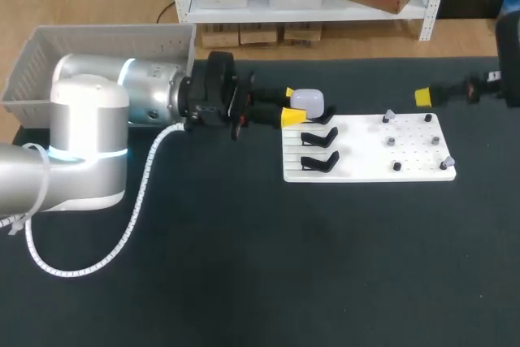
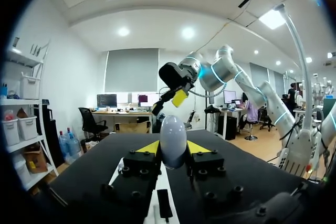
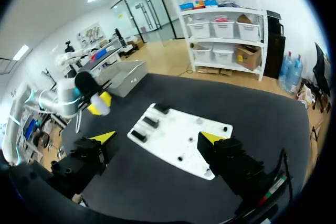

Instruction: Pick up each earbud case from the left stands, insert the matching earbuds, close the lid, and place the case in the box.

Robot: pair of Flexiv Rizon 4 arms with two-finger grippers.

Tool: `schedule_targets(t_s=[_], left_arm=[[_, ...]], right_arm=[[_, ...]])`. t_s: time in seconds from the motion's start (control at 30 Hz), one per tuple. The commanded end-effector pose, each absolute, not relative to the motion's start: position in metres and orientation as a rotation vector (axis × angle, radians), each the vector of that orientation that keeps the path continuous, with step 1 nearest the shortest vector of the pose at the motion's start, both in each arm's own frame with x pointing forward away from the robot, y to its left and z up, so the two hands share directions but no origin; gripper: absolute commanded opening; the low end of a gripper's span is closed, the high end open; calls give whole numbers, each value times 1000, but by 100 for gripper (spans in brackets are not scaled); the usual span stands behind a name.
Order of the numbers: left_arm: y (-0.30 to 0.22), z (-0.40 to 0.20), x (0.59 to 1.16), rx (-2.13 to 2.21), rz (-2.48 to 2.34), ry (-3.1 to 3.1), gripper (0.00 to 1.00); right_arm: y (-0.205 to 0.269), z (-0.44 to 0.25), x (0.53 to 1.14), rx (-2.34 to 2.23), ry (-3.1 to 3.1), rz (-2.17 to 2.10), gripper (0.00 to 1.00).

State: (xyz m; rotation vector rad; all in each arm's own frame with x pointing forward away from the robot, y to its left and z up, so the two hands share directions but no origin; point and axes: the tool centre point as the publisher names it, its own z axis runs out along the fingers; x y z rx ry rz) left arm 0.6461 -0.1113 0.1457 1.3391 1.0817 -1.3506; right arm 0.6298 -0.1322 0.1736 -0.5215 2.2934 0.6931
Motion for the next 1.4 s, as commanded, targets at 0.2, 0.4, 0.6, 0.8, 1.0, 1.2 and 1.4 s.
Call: schedule_targets(t_s=[0.2,0.4,0.6,0.8,1.0,1.2,1.4], left_arm=[[-136,134,649,1343,-1384,1031,0],[-139,127,647,1348,-1378,1035,0],[-141,126,648,1350,-1344,1021,0],[-144,127,646,1366,-1318,1009,0],[-145,126,645,1364,-1305,1025,0],[-144,125,645,1347,-1297,1037,0],[-144,125,645,1347,-1297,1037,0]], right_arm=[[-107,187,578,-511,2308,623,100],[-80,185,568,-551,2331,618,100],[-60,175,568,-576,2369,610,100],[-45,163,571,-567,2410,628,100],[-34,159,576,-569,2420,632,100],[-23,154,583,-563,2430,635,100],[-12,146,599,-530,2456,661,100]])
